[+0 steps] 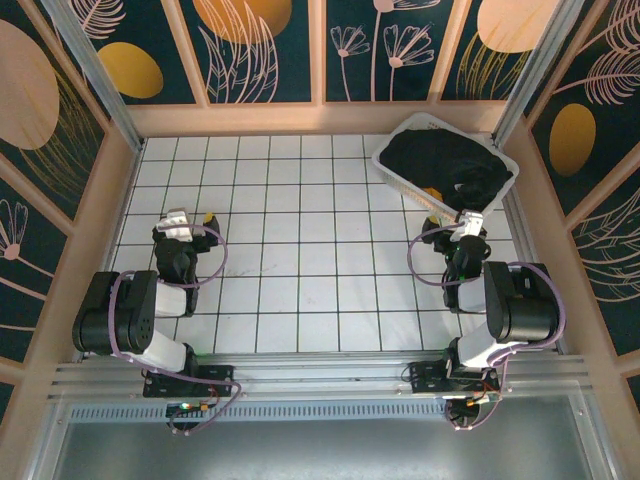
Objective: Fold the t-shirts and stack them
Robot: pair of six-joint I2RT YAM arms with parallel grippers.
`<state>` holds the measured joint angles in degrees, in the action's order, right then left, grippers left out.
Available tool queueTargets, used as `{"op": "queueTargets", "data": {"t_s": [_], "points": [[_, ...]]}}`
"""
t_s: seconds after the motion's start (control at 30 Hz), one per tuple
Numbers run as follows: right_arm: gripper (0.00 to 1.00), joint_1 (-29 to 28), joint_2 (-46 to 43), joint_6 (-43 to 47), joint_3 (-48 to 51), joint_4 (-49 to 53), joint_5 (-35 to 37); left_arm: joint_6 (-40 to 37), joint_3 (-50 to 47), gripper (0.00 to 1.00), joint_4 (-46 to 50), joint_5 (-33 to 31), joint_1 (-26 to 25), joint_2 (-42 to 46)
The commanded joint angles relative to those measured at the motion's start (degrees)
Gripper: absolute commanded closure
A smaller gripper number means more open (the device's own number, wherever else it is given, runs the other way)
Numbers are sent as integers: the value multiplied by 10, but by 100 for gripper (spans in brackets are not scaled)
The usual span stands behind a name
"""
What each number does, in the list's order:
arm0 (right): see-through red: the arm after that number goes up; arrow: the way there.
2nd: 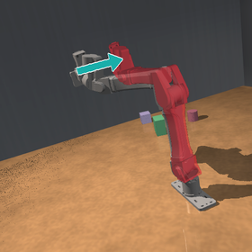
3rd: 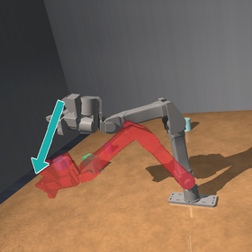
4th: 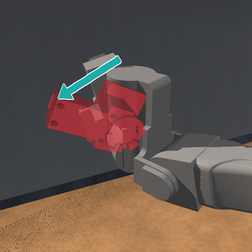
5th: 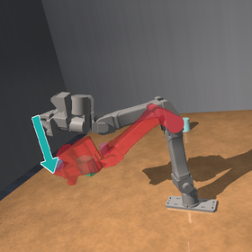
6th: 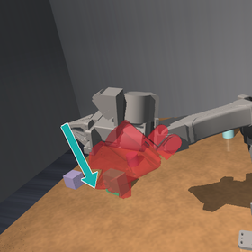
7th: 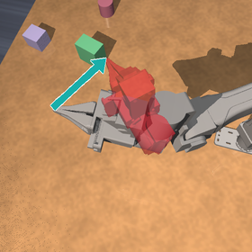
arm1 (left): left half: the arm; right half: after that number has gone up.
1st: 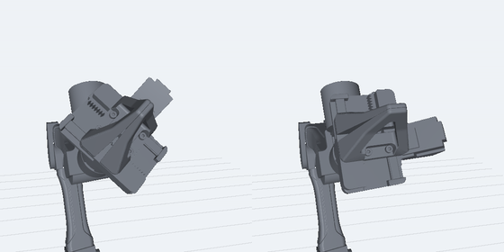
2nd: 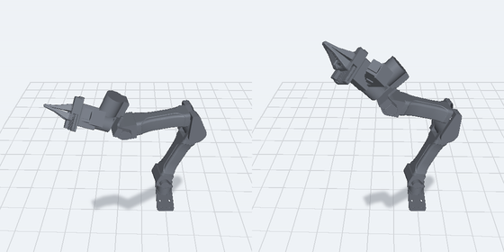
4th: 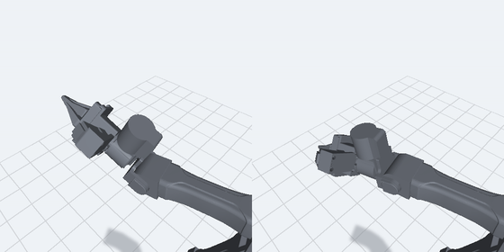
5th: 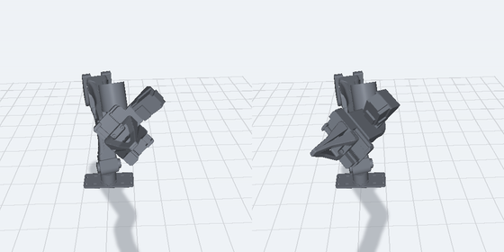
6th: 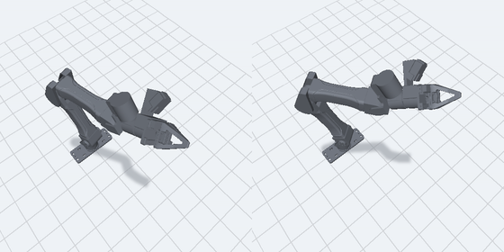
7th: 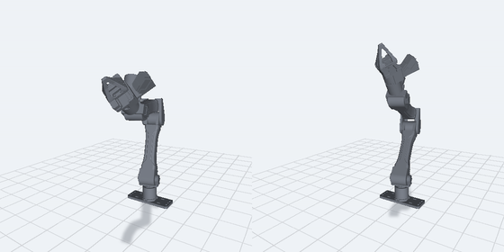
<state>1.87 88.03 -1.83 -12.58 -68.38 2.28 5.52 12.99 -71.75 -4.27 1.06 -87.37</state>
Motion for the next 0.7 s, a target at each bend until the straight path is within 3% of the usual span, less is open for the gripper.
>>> {"op": "queueTargets", "data": {"t_s": [0.0, 0.1, 0.2, 0.27, 0.37, 0.47, 0.5, 0.53, 0.6, 0.67], "points": [[1, -4, 1, 6, -5, -39, -5, -10, 6, 1, -6, 9, -2, 6], [1, -21, -57, 13, -14, 25, 36, -10, 8, 1, 15, 2, -3, 33], [1, -63, -154, 29, -24, 93, 119, 2, 20, 1, 110, -57, -8, 127], [1, -95, -232, 41, -48, 147, 173, 18, 20, 1, 121, -86, -11, 195], [1, -128, -308, 58, -152, 267, 233, 5, 84, 1, 195, -111, -24, 268], [1, -119, -284, -17, -349, 461, 260, 0, 173, 1, 222, -122, -31, 284], [1, -97, -253, -69, -432, 564, 230, 47, 222, 1, 268, -153, -30, 274], [1, -71, -219, -143, -514, 684, 195, 155, 288, 1, 369, -196, -31, 258], [1, -23, -149, -299, -638, 874, 188, 333, 449, 1, 672, -245, -30, 215], [4, 28, -110, -289, -682, 896, 64, 377, 500, 1, 703, -209, -29, 181]]}}
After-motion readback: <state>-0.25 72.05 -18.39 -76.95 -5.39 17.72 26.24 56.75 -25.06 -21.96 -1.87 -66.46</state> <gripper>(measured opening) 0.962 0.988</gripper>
